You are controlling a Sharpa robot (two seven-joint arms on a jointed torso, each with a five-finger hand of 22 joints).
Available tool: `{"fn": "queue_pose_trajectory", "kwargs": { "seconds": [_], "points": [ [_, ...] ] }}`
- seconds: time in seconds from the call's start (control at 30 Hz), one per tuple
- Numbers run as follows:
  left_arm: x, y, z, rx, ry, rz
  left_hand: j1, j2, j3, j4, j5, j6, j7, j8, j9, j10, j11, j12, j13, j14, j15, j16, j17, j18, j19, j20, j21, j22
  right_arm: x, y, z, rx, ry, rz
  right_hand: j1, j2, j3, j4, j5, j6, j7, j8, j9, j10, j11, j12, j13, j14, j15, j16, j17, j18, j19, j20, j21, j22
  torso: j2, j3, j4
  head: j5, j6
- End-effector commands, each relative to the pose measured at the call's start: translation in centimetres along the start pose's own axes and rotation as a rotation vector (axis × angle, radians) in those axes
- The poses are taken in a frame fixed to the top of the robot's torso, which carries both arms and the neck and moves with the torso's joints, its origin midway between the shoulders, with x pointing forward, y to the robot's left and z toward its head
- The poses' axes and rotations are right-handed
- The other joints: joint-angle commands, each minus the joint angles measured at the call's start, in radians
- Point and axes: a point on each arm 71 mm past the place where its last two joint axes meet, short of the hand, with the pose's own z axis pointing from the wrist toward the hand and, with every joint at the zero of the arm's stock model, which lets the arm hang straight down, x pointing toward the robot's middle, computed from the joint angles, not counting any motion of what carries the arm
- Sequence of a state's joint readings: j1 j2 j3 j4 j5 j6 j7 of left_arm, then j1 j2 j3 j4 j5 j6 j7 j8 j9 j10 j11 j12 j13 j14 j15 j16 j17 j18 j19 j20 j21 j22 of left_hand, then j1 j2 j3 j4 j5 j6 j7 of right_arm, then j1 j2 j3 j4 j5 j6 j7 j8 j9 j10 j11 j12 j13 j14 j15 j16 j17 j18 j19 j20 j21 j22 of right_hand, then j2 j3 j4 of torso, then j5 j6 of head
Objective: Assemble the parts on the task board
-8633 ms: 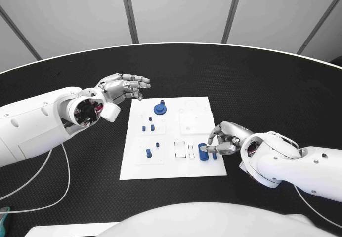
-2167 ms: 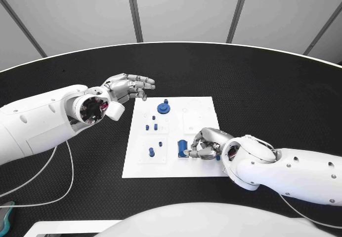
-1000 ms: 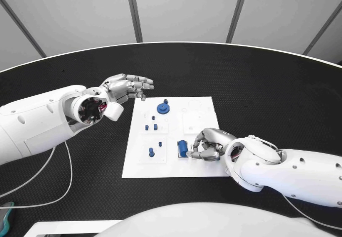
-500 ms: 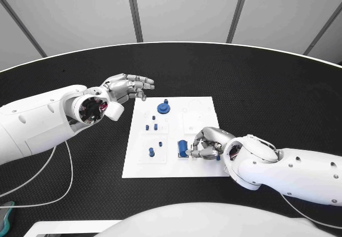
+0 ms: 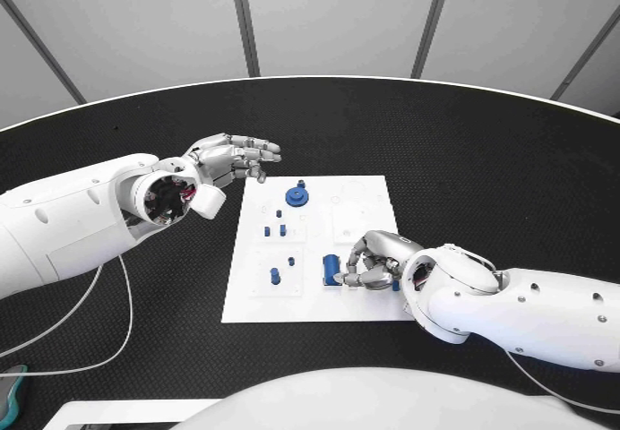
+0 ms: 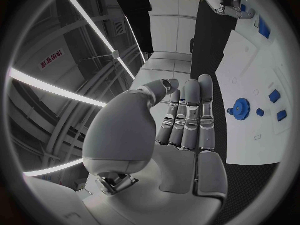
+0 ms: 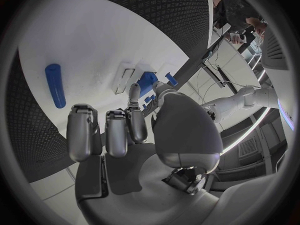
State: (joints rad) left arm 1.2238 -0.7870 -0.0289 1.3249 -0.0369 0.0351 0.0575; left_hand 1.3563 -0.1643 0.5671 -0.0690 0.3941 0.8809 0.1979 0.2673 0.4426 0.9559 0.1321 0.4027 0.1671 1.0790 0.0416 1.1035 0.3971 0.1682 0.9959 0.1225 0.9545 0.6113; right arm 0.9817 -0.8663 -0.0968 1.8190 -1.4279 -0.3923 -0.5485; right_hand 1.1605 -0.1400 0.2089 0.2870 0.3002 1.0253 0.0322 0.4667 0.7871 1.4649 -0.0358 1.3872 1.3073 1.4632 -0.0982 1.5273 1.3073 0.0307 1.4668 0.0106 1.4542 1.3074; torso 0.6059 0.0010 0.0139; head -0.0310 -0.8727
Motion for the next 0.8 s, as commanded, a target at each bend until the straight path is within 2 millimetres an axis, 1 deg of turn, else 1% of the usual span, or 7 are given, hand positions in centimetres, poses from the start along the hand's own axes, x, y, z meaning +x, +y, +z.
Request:
{"fn": "queue_pose_trajectory", "kwargs": {
  "seconds": [0.03,0.13,0.33,0.43,0.53,0.7,0.8],
  "points": [
    [-0.04,0.00,-0.02,0.000,-0.001,0.000,-0.003,0.010,-0.006,0.002,0.004,-0.005,0.005,-0.005,-0.001,-0.007,-0.001,0.005,-0.002,-0.003,0.002,0.000,-0.001,0.018,-0.005,0.002,0.006,0.000,0.01,-0.08,-0.06,0.000,0.007,-0.005,0.000,0.006,0.003,0.002,0.004,0.005,-0.003,-0.005,0.000,0.041,-0.005,0.006,0.169,0.093,-0.005,0.002,0.188,-0.007,0.082,-0.007,0.000,0.228,-0.001,0.0000,-0.0004,0.000,0.000],
    [-0.06,0.00,-0.02,0.000,-0.002,0.000,-0.003,0.010,-0.006,0.002,0.004,-0.005,0.005,-0.005,-0.001,-0.007,-0.001,0.005,-0.002,-0.003,0.002,0.000,-0.001,0.018,-0.005,0.002,0.006,0.000,0.06,-0.09,-0.14,-0.004,0.017,-0.010,0.000,0.000,0.000,0.002,0.000,0.005,-0.002,-0.005,0.001,0.041,-0.005,0.005,0.169,0.093,-0.005,0.002,0.188,-0.007,0.082,-0.007,-0.001,0.228,-0.001,0.0000,-0.0010,0.001,0.000],
    [-0.10,0.01,-0.04,-0.001,-0.003,0.000,-0.003,0.010,-0.006,0.002,0.004,-0.005,0.005,-0.005,-0.001,-0.008,-0.001,0.005,-0.002,-0.003,0.001,0.001,-0.001,0.018,-0.005,0.003,0.006,0.000,0.16,-0.02,-0.36,-0.014,0.037,-0.020,0.002,-0.015,-0.006,0.000,-0.019,0.004,-0.002,-0.005,0.002,0.040,-0.005,0.003,0.168,0.093,-0.005,0.001,0.187,-0.007,0.082,-0.007,-0.003,0.228,-0.001,0.0006,0.0002,0.000,0.000],
    [-0.13,0.01,-0.05,-0.001,-0.004,0.000,-0.003,0.010,-0.006,0.002,0.004,-0.005,0.005,-0.005,-0.001,-0.008,-0.001,0.005,-0.002,-0.003,0.001,0.001,-0.001,0.018,-0.005,0.003,0.006,0.000,0.17,-0.06,-0.47,-0.015,0.041,-0.023,0.012,-0.021,-0.007,-0.002,-0.031,0.004,-0.002,-0.005,0.002,0.039,-0.005,0.002,0.168,0.093,-0.005,0.001,0.187,-0.007,0.082,-0.007,-0.004,0.228,-0.001,0.0005,-0.0011,0.002,0.000],
    [-0.13,0.01,-0.04,-0.001,-0.004,0.000,-0.003,0.010,-0.006,0.002,0.004,-0.005,0.005,-0.005,-0.001,-0.008,-0.001,0.005,-0.002,-0.003,0.001,0.001,-0.001,0.018,-0.005,0.003,0.006,0.000,0.12,-0.15,-0.54,-0.014,0.040,-0.022,0.021,-0.024,-0.006,-0.002,-0.042,0.003,-0.002,-0.006,0.002,0.039,-0.005,0.002,0.168,0.093,-0.005,0.001,0.186,-0.007,0.082,-0.007,-0.004,0.228,-0.001,0.0005,-0.0018,0.001,0.000],
    [-0.07,0.01,0.01,-0.001,-0.002,0.000,-0.001,0.010,-0.006,0.001,0.004,-0.005,0.005,-0.005,-0.001,-0.008,-0.001,0.006,-0.002,-0.004,0.001,0.001,-0.001,0.018,-0.005,0.002,0.006,0.000,0.04,-0.23,-0.60,-0.010,0.032,-0.018,0.023,-0.024,-0.006,-0.002,-0.043,0.004,-0.002,-0.006,0.003,0.039,-0.005,0.002,0.168,0.093,-0.005,0.001,0.188,-0.007,0.082,-0.007,-0.003,0.228,-0.001,0.0008,-0.0006,-0.001,0.000],
    [-0.07,0.01,0.02,0.000,-0.002,0.000,-0.001,0.010,-0.006,0.001,0.004,-0.005,0.005,-0.005,-0.001,-0.008,-0.001,0.006,-0.002,-0.004,0.001,0.001,-0.001,0.018,-0.005,0.002,0.006,0.000,-0.15,-0.39,-0.69,-0.008,0.015,-0.008,0.024,-0.019,-0.004,0.000,-0.042,0.005,-0.002,-0.005,0.003,0.040,-0.005,0.004,0.169,0.093,-0.005,0.001,0.188,-0.007,0.082,-0.007,-0.003,0.228,-0.001,0.0010,-0.0001,-0.003,0.000]
  ]
}}
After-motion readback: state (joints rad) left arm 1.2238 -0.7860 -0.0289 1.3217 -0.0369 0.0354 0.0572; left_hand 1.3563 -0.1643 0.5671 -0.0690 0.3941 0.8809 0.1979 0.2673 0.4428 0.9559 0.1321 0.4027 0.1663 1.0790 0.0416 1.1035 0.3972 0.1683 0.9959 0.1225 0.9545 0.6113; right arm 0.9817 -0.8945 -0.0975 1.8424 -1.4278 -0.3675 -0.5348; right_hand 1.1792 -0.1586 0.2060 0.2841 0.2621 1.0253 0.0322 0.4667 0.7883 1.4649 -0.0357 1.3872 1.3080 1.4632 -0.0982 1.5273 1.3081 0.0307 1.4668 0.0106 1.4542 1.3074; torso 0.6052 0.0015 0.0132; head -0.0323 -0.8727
